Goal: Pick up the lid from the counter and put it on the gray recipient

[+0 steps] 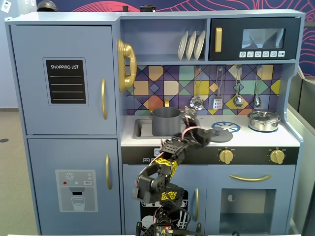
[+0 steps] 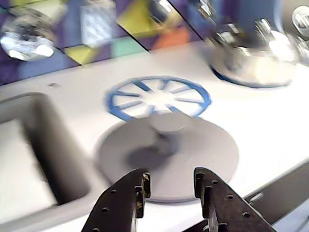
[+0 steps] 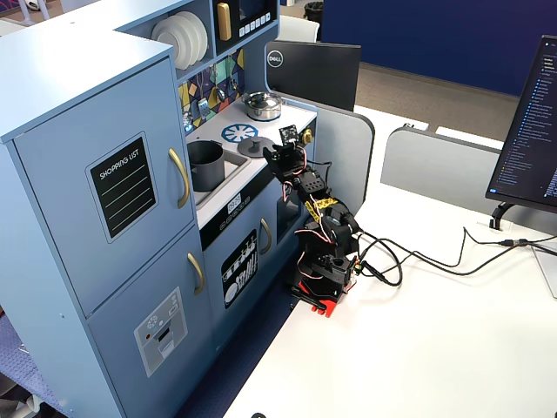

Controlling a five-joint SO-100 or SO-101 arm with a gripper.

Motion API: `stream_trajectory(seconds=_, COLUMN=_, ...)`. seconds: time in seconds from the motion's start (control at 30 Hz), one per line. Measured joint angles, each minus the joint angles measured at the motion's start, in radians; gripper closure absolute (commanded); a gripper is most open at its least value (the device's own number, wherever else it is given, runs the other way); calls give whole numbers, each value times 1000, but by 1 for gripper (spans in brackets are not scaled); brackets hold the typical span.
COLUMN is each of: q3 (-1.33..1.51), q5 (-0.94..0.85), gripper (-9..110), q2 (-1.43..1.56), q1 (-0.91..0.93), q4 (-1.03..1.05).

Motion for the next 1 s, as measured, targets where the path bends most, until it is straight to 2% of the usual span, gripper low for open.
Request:
stream_trajectory(seconds=0.13, q3=6, q5=54, gripper=76, q2=-64, q1=17, q4=-92)
stream_trajectory(seconds=0.2, q3=6, q5=75, gripper=74, q2=-104, q1=23, q4=-138)
stream_trajectory(seconds=0.57, q3=-18, q5=64, gripper=78, q2=-399, q1=28, q4=-402)
stream_trajectory(seconds=1.0, q3=-219, q5=29, gripper=80, q2=-664, q1=28, q4=-439)
